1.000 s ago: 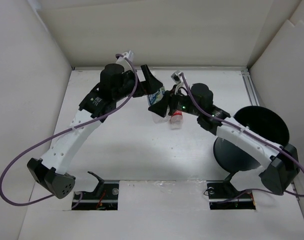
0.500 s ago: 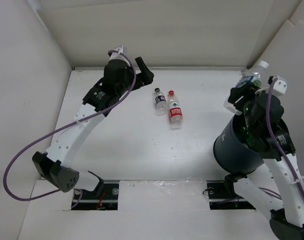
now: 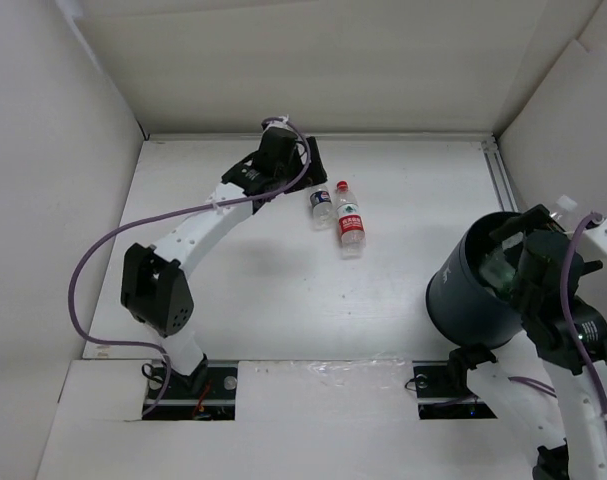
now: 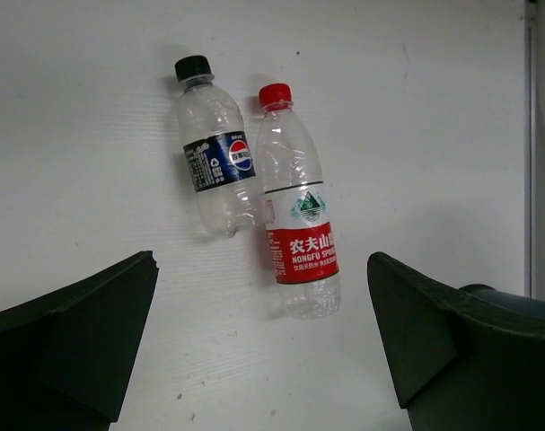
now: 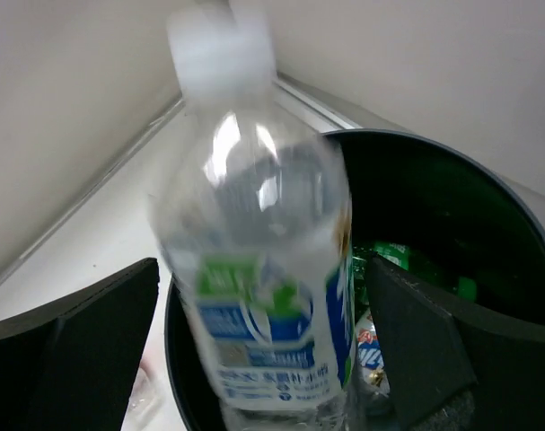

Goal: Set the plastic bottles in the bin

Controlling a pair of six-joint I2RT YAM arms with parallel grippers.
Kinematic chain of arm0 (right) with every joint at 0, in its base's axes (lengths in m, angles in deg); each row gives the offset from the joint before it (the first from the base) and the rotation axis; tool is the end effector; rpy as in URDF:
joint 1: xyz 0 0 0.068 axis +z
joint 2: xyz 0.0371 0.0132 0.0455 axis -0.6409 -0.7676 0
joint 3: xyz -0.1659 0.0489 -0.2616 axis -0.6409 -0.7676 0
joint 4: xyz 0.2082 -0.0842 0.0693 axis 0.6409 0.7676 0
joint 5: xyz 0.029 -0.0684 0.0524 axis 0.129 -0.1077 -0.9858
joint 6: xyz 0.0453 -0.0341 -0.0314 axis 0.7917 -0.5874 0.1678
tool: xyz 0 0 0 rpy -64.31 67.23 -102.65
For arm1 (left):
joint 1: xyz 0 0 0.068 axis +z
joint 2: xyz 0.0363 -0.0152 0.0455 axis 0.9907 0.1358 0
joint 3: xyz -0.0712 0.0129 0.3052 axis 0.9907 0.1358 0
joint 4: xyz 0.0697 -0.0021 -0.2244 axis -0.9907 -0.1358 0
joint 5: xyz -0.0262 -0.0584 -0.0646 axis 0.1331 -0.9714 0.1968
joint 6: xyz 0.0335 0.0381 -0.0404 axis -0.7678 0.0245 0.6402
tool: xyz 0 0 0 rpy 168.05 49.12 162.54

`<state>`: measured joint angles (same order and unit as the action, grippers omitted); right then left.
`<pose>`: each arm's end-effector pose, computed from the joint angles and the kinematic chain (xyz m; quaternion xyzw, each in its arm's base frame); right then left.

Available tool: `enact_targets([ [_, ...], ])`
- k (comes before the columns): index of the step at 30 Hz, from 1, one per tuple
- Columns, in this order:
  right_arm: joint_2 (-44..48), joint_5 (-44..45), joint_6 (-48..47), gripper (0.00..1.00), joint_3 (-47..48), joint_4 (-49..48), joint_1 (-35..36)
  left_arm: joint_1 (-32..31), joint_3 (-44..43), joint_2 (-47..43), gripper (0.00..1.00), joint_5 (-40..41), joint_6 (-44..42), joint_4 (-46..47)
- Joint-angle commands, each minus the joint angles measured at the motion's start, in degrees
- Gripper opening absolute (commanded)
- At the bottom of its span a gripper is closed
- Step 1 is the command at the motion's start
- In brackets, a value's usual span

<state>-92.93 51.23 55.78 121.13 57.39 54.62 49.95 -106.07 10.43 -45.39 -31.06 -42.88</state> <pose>0.0330 -0.0302 0.4115 0.3658 0.6914 -0.0762 0.6184 0.3295 -0.2038 0.3969 -0.0303 0.8467 -0.2658 0.4599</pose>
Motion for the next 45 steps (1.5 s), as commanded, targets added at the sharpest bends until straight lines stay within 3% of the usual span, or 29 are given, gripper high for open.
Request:
enact_targets([
  [1, -0.54, 3.25, 1.47, 1.00, 3.25, 3.33, -0.26, -0.27, -2.35, 1.42, 1.00, -1.11, 1.57, 1.93],
  [9, 0.07, 1.41, 1.47, 1.00, 5.01, 5.35, -0.26, -0.27, -5.32, 7.21, 1.00, -1.81, 3.50, 1.06],
  [15, 2.97, -10.35, -4.94, 1.00, 4.40, -1.94, -0.26, -0.27, -13.41, 17.22, 1.00, -0.94, 4.91, -2.36],
  [19, 4.37, -17.21, -7.13, 1.00, 3.87, -4.22, -0.26, -0.27, -23.24, 24.95, 1.00, 2.49, 6.94, -8.95],
  [27, 6.14, -25.04, -8.19, 1.00, 3.26, -5.36, -0.26, 1.04, -28.19, 35.08, 1.00, 3.64, 10.27, -10.73],
  [31, 6.75, -27.94, -8.81, 1.00, 2.65, -5.90, -0.26, 1.58, -27.32, 37.72, 0.86, 2.93, 10.80, -8.80],
  [37, 6.75, -33.48, -11.27, 1.00, 1.23, -8.27, -0.26, 2.10, -24.85, 38.77, 0.81, 4.60, 12.47, -6.59],
  [42, 6.14, -36.72, -12.32, 1.00, 0.18, -9.41, -0.26, 3.16, -24.85, 39.30, 0.65, 4.60, 13.00, -5.98],
  [45, 6.14, -38.14, -12.32, 1.00, 0.18, -9.94, -0.26, 3.69, -27.04, 40.62, 0.61, 4.08, 12.48, -6.51],
])
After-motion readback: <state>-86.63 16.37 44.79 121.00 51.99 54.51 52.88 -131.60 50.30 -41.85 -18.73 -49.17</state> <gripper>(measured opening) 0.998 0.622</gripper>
